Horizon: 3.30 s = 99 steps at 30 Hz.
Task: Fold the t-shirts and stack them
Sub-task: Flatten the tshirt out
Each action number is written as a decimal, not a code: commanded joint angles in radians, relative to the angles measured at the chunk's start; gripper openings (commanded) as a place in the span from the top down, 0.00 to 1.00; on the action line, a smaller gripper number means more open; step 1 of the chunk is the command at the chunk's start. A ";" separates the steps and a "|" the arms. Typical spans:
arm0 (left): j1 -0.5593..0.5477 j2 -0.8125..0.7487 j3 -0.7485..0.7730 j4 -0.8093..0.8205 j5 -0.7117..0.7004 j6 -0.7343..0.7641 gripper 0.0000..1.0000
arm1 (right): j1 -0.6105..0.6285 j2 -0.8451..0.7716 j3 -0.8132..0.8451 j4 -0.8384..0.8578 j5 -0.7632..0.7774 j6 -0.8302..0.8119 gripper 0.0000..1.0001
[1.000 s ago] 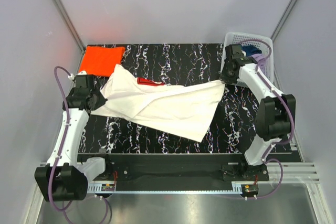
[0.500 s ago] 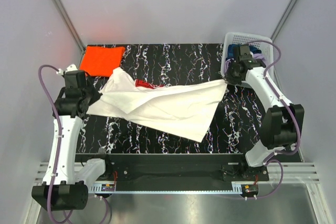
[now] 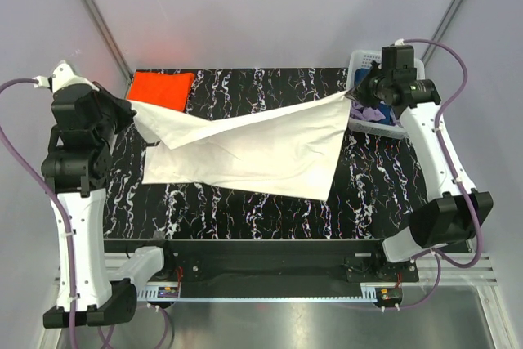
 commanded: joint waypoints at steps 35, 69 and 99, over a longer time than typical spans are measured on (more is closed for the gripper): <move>-0.122 -0.148 -0.624 0.023 -0.101 0.052 1.00 | 0.302 -0.005 -0.700 0.181 -0.103 0.352 0.54; -0.165 -0.148 -0.604 0.006 -0.110 0.067 1.00 | 0.294 -0.074 -0.831 0.290 -0.014 0.490 0.56; -0.217 -0.100 -0.415 -0.044 -0.142 0.066 1.00 | 0.294 -0.097 -0.649 0.141 0.104 0.300 1.00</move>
